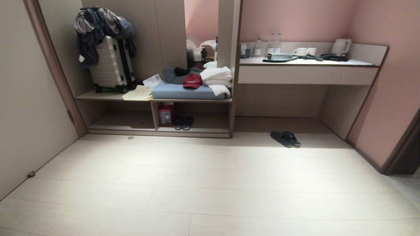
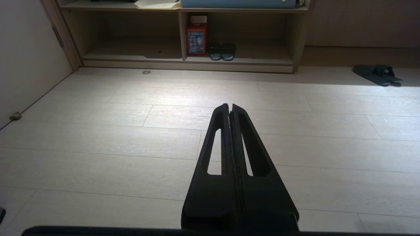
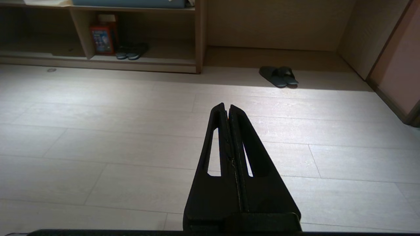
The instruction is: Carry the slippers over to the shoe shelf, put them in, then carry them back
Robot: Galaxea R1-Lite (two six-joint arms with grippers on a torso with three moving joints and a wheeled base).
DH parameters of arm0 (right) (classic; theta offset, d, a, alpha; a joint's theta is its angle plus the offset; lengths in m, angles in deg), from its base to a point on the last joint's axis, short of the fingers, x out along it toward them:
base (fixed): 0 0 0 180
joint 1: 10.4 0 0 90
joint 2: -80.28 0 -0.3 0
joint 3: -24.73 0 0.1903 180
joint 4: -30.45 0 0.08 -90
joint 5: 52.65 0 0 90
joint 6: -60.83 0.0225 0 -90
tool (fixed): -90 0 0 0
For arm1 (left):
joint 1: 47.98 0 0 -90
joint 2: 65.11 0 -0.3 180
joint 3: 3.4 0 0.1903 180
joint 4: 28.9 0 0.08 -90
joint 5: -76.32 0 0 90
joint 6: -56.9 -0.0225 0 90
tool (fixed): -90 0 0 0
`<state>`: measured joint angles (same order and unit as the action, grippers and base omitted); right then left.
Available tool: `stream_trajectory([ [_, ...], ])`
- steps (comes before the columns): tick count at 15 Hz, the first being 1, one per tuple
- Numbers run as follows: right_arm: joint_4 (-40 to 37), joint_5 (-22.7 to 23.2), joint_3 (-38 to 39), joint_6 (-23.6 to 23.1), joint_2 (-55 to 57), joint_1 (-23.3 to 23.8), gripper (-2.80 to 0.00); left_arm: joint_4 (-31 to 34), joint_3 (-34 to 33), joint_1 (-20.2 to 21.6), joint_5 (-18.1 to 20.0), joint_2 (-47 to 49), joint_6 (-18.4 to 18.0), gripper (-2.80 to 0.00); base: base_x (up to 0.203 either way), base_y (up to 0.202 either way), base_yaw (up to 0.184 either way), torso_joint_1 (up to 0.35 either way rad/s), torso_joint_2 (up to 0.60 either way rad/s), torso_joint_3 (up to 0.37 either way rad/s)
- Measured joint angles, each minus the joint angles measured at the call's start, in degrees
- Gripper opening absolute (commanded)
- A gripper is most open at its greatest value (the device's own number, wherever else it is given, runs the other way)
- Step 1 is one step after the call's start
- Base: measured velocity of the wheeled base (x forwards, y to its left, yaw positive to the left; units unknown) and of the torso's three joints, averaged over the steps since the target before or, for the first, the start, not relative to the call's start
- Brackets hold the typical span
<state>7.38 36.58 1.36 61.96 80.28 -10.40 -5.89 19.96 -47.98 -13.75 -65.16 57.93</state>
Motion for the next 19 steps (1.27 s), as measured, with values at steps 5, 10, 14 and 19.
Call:
stream_trajectory([
  [5,0.00,-0.02,0.00,0.09,0.00,0.00,-2.80,0.02,0.00,0.00,0.00,0.00,0.01,-2.80,0.000,0.000,0.000,0.000,0.00,0.000],
  [10,0.00,-0.02,0.00,0.11,0.00,0.00,-2.80,0.01,0.00,0.02,0.00,0.00,0.01,-2.80,0.000,0.000,0.000,0.000,0.00,0.000],
  [14,0.02,0.00,0.00,0.02,0.00,0.00,-2.80,0.02,0.00,0.00,-0.02,0.00,-0.01,-2.80,0.000,0.000,0.000,0.000,0.00,0.000],
  [19,0.00,0.00,0.00,0.00,0.00,0.00,-2.80,0.02,0.00,0.07,-0.02,0.00,0.01,-2.80,0.000,0.000,0.000,0.000,0.00,0.000],
])
